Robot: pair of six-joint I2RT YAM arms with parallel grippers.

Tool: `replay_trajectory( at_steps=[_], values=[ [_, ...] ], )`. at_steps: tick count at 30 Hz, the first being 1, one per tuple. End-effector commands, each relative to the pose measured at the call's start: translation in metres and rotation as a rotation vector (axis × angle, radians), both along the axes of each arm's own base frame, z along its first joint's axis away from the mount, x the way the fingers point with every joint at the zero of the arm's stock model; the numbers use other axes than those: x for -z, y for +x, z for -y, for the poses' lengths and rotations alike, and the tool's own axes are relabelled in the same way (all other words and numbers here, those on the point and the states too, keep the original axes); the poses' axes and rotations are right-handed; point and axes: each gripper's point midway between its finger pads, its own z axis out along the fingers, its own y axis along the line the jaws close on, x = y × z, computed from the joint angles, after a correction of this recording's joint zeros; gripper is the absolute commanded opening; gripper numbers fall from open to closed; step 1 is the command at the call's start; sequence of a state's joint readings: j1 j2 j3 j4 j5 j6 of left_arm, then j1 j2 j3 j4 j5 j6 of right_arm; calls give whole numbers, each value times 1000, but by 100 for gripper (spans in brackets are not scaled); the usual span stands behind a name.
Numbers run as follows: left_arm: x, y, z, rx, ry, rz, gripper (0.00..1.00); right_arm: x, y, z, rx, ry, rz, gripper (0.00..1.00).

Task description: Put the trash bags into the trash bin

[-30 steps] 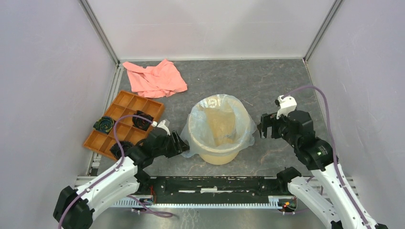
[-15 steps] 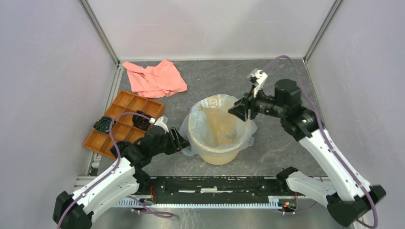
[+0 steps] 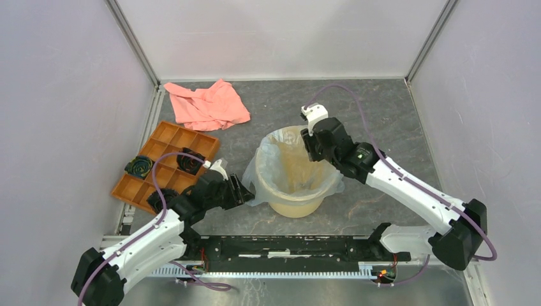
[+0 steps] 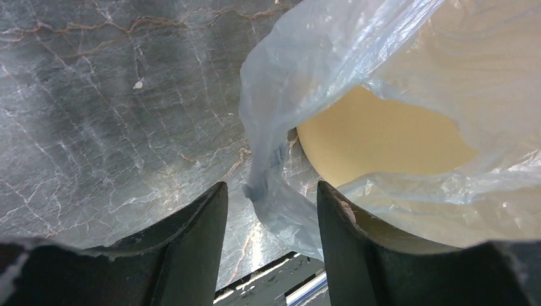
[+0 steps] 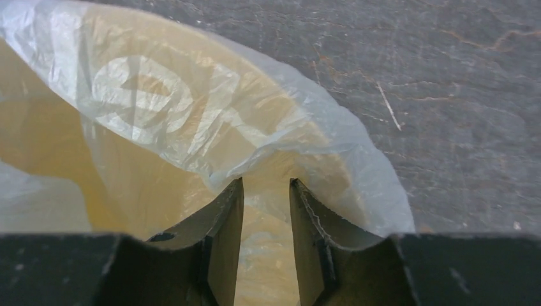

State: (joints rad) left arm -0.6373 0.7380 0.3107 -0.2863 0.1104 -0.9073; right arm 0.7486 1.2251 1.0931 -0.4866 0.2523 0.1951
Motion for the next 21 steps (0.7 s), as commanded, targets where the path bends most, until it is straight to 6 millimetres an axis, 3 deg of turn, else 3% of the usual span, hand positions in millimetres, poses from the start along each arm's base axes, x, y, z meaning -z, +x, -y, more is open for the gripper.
replay_trajectory(
  at_steps=[1,4,6,9,14,17,21],
  values=[
    [-13,11,7,9,-29,68,60,-39,10,21,166,-60,130,40],
    [-16,12,5,8,-19,81,59,-49,2,10,91,-36,116,43],
    [-16,12,3,0,-15,87,59,-58,-5,-11,-5,29,105,45],
    [-15,12,2,-9,-24,95,58,-69,-11,-43,-128,100,94,56],
    [-15,12,3,-8,-29,90,58,-46,-10,-76,-176,104,26,54],
    [-16,12,4,-1,-20,87,58,-29,-21,-102,-225,151,-19,50],
    [-15,12,5,2,-18,81,57,-35,-43,-142,-333,325,-47,46]
  ],
)
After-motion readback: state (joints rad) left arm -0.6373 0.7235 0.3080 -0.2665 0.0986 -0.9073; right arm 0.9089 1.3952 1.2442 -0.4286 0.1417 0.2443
